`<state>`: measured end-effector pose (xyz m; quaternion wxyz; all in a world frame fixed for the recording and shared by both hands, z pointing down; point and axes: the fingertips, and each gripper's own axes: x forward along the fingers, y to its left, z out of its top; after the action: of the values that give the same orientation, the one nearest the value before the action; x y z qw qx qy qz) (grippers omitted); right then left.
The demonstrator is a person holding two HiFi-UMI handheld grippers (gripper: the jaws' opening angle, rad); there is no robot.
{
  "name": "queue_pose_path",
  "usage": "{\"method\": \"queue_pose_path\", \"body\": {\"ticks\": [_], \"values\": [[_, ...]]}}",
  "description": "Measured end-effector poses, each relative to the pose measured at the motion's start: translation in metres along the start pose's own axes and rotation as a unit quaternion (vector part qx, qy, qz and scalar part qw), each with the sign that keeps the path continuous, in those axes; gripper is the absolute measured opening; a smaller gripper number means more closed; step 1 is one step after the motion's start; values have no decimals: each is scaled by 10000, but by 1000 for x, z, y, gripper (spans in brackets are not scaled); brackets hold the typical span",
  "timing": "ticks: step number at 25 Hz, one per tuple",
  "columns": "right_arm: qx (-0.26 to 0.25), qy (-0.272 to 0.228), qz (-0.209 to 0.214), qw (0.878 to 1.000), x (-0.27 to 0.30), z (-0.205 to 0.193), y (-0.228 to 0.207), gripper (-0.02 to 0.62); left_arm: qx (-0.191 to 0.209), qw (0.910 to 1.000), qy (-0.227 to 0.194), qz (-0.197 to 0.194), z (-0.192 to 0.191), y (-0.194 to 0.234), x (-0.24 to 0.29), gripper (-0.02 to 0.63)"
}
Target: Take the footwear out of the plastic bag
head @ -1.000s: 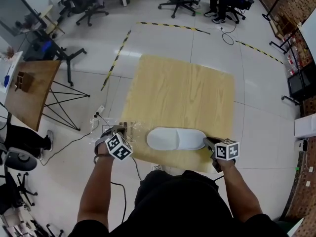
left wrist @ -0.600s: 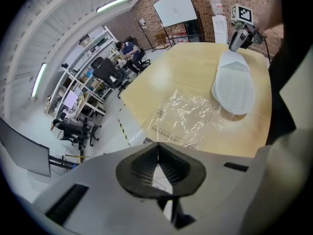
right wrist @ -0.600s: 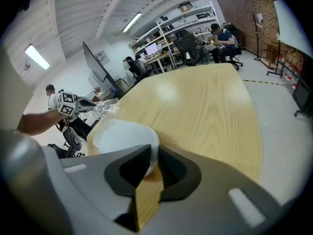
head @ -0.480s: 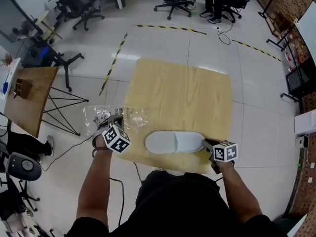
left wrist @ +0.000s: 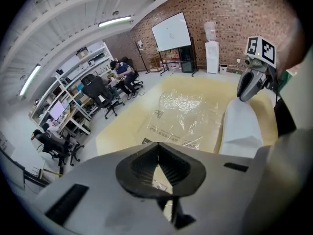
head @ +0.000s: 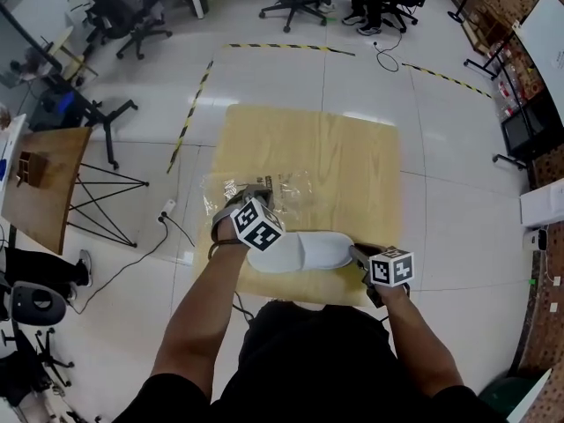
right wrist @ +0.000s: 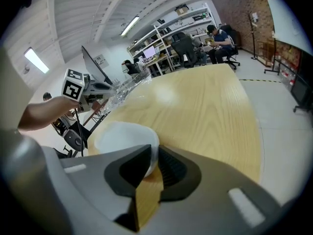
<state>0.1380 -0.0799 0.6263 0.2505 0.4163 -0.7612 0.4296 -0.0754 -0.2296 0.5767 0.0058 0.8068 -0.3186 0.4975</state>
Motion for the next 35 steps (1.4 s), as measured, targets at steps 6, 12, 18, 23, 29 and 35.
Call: {"method": "queue_pose_path", "body": {"ticks": [6,12,18,23,29,35], "values": [[160,24,-9,9999,-5,-4,-6,52,81,9986,25,-513,36,-49,36,8],[83,-17,-260,9996,-7,0,-9,54,273,9973,287,-612,28,-66,67,9],[-102,-168,-831,9963,-39,-9,-4,149,-298,9953,-269,-885,34,-66,53,71],[659,-951,-606,9914,-80,-24,28,164,-917,9832,-1126,-1108,41,-58,-3,72],[1003,-1699,343,9798,-113,-21,87,0,-2182,9436,-2013,-1466,31,-84,-115,8],[600,-1973,1326,9695,-167,-41,142,0,-3673,8789,-2133,-2172,-17,-196,-206,6]]}}
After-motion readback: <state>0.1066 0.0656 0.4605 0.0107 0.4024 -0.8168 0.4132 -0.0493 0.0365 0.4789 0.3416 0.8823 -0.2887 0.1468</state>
